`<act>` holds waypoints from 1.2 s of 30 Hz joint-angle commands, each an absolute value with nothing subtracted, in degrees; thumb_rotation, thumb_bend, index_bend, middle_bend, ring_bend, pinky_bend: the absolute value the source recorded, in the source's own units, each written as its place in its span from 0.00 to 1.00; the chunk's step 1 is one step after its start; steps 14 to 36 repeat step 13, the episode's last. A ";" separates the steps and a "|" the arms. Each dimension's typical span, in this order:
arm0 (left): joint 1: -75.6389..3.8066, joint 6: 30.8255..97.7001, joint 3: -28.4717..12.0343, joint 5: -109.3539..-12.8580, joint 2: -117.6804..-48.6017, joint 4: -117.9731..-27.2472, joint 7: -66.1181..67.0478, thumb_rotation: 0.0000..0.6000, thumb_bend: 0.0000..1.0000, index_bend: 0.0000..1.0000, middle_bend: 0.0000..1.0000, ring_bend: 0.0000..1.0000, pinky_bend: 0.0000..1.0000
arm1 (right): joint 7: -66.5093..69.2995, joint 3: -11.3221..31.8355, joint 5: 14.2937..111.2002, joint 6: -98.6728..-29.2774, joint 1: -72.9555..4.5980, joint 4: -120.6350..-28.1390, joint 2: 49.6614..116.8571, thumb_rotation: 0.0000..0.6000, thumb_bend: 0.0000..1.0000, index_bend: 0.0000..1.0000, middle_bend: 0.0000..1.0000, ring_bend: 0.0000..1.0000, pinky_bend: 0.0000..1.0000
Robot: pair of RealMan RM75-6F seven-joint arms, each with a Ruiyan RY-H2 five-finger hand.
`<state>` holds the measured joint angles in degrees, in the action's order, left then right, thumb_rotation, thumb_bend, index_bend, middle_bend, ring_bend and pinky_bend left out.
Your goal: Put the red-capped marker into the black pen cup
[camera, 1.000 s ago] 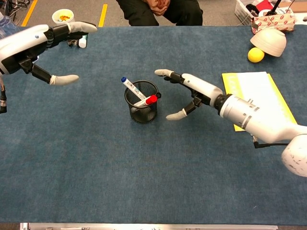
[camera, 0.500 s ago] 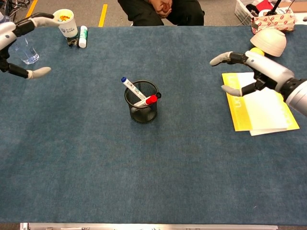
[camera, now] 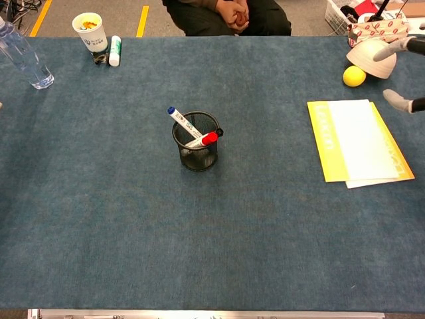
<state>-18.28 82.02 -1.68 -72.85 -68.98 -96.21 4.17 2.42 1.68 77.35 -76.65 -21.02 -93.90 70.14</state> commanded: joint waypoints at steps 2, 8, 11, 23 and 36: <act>-16.24 84.47 -1.19 -75.31 -70.40 -96.23 4.65 1.00 0.29 0.13 0.04 0.00 0.00 | 0.54 1.56 76.61 -77.58 -19.05 -96.24 68.31 1.00 0.34 0.32 0.28 0.17 0.16; -14.37 86.42 -0.73 -77.79 -71.38 -96.46 5.93 1.00 0.29 0.13 0.05 0.00 0.00 | -0.25 2.08 76.52 -78.98 -17.16 -97.63 67.24 1.00 0.33 0.32 0.28 0.17 0.16; -13.72 86.57 -0.67 -78.45 -71.46 -96.63 6.21 1.00 0.29 0.13 0.05 0.00 0.00 | -0.11 2.48 76.55 -79.57 -16.37 -98.05 67.10 1.00 0.34 0.32 0.28 0.17 0.16; -13.40 86.47 -0.85 -78.62 -71.55 -96.62 6.05 1.00 0.29 0.13 0.05 0.00 0.00 | 0.21 2.63 76.34 -79.22 -16.03 -98.38 67.02 1.00 0.34 0.32 0.28 0.17 0.16; -13.40 86.47 -0.85 -78.62 -71.55 -96.62 6.05 1.00 0.29 0.13 0.05 0.00 0.00 | 0.21 2.63 76.34 -79.22 -16.03 -98.38 67.02 1.00 0.34 0.32 0.28 0.17 0.16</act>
